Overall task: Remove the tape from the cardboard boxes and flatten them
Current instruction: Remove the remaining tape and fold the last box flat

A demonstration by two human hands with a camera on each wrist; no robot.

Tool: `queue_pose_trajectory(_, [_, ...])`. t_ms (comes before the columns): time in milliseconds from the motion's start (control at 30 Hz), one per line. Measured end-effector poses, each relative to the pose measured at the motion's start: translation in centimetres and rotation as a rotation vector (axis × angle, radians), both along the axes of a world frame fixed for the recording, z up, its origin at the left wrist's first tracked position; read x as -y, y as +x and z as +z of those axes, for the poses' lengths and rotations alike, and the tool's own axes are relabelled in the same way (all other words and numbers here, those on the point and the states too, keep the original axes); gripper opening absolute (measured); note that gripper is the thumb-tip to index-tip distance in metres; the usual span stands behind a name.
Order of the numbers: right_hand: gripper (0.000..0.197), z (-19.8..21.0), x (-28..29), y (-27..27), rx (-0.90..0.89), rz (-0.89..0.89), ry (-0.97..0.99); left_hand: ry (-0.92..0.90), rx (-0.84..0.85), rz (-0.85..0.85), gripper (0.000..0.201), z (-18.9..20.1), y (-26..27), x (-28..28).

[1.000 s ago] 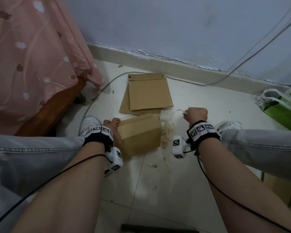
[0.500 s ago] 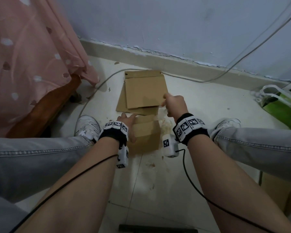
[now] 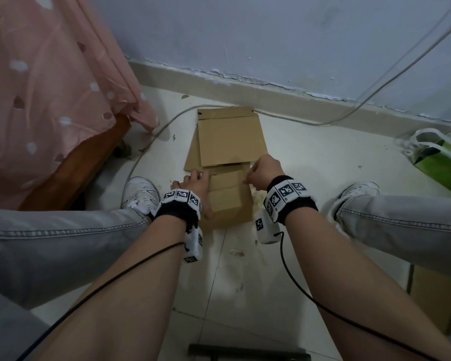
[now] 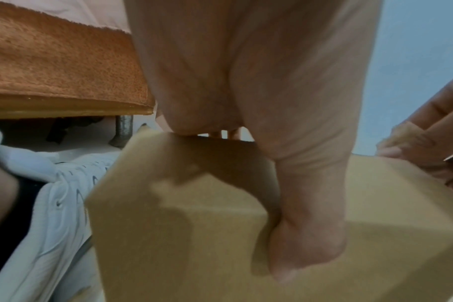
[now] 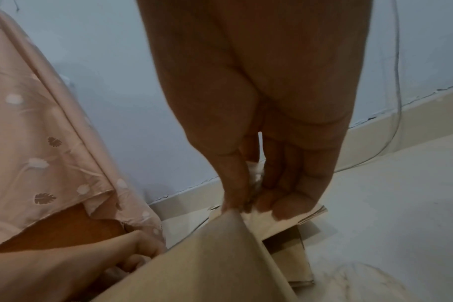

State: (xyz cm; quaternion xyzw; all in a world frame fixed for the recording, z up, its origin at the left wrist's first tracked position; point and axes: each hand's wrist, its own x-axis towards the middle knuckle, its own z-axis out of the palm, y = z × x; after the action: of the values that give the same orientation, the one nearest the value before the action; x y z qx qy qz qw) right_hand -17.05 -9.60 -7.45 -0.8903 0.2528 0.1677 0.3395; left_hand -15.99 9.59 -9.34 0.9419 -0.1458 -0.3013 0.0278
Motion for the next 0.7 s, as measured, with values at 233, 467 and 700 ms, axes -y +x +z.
queue_pose_trajectory(233, [0.028, 0.6, 0.8, 0.0, 0.027, -0.203, 0.39, -0.148, -0.025, 0.151, 0.115, 0.5, 0.0, -1.2])
queue_pose_trajectory(467, [0.013, 1.1, 2.1, -0.8, 0.045, -0.334, 0.488, -0.264, -0.094, 0.222, 0.12, 0.8, 0.0, -3.3])
queue_pose_trajectory(700, [0.012, -1.6, 4.9, -2.4, 0.121, -0.591, 0.297, -0.3, -0.077, 0.337, 0.116, 0.6, 0.0, -4.5])
